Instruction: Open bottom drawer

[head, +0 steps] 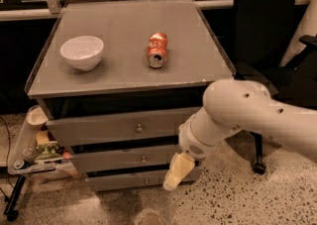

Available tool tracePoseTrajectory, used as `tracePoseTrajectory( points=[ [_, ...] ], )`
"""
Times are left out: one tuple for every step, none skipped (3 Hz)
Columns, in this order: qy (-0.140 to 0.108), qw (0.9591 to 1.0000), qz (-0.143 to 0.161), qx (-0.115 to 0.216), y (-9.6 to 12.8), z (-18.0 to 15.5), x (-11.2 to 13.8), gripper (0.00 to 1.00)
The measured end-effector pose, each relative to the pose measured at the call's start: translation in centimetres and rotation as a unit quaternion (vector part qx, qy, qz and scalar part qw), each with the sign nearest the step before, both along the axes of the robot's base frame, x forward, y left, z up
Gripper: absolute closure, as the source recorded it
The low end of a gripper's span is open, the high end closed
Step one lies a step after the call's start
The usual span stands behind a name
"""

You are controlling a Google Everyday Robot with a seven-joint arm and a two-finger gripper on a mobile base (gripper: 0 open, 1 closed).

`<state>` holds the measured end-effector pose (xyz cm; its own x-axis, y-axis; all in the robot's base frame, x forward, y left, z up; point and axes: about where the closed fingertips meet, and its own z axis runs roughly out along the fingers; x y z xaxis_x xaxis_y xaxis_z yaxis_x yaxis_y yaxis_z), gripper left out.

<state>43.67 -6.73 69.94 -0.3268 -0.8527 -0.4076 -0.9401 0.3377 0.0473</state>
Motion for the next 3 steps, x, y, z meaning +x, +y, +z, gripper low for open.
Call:
tracePoseTrajectory(
  points=[
    [0.024, 0.9991, -0.018, 0.029, 3.7, -6.4, 0.0, 0.0],
    [0.071, 0.995, -0.047, 0.052, 6.3, -12.2, -0.1, 0.0],
    [0.072, 0.995, -0.047, 0.052, 6.3, -12.2, -0.1, 0.0]
  ],
)
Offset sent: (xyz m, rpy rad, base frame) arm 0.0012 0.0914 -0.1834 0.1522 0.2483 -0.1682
